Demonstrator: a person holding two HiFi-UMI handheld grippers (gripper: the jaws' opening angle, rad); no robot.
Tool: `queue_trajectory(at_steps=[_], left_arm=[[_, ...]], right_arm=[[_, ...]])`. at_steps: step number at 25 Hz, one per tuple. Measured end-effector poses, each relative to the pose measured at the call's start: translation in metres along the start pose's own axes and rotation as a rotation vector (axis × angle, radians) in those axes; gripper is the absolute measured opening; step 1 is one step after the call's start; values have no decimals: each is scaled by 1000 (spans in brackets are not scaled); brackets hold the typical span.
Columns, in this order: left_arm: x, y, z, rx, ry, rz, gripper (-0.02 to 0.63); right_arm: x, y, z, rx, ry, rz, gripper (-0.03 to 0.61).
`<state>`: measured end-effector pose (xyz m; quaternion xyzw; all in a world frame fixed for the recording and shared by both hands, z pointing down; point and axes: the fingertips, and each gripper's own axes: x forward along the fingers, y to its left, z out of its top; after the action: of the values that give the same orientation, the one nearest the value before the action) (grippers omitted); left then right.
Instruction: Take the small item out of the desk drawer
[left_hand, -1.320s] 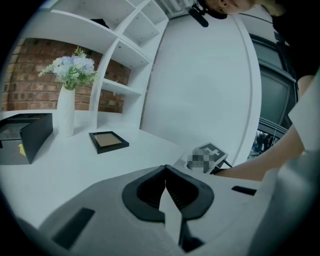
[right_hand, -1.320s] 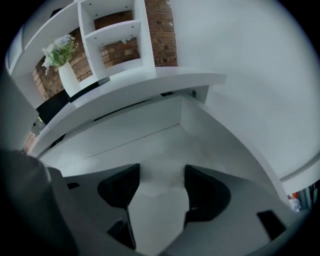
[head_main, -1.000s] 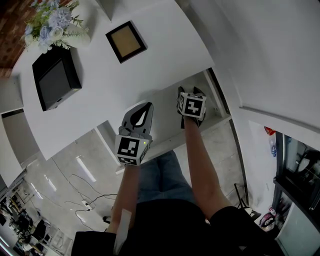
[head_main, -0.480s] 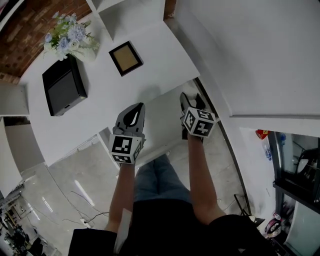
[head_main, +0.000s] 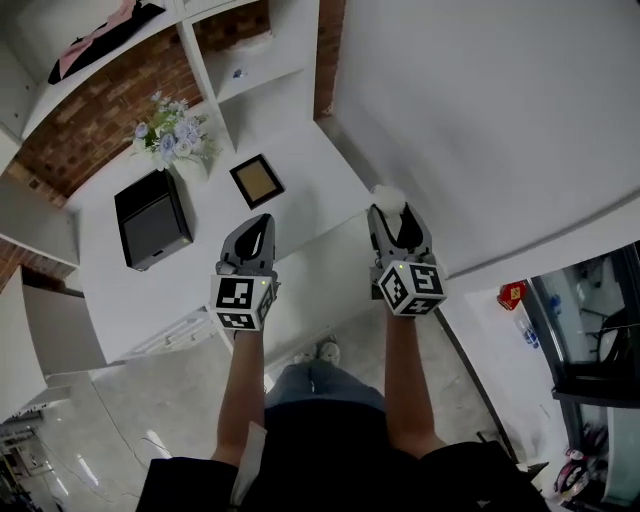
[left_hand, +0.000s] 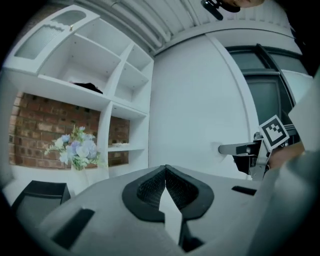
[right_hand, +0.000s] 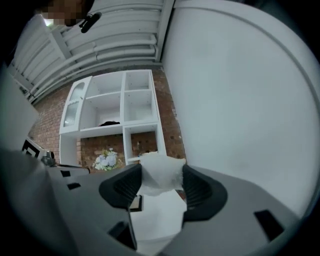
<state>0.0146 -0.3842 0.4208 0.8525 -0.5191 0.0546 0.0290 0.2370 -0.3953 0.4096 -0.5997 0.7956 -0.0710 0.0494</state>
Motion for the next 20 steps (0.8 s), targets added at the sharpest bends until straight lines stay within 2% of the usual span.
queue_trajectory(at_steps=[4,10,20], left_arm=[[-1,-4,31,34,-50,-3,9],[-2,-14,54,69,-97,-22,9],[-6,-27,52,61,-89,-39,9]], right_arm=[[-14,10,33,-46,-89,17,252],[-26,13,54,-60,-146,27,252],[-42,19,47,-80,-125,20,252]])
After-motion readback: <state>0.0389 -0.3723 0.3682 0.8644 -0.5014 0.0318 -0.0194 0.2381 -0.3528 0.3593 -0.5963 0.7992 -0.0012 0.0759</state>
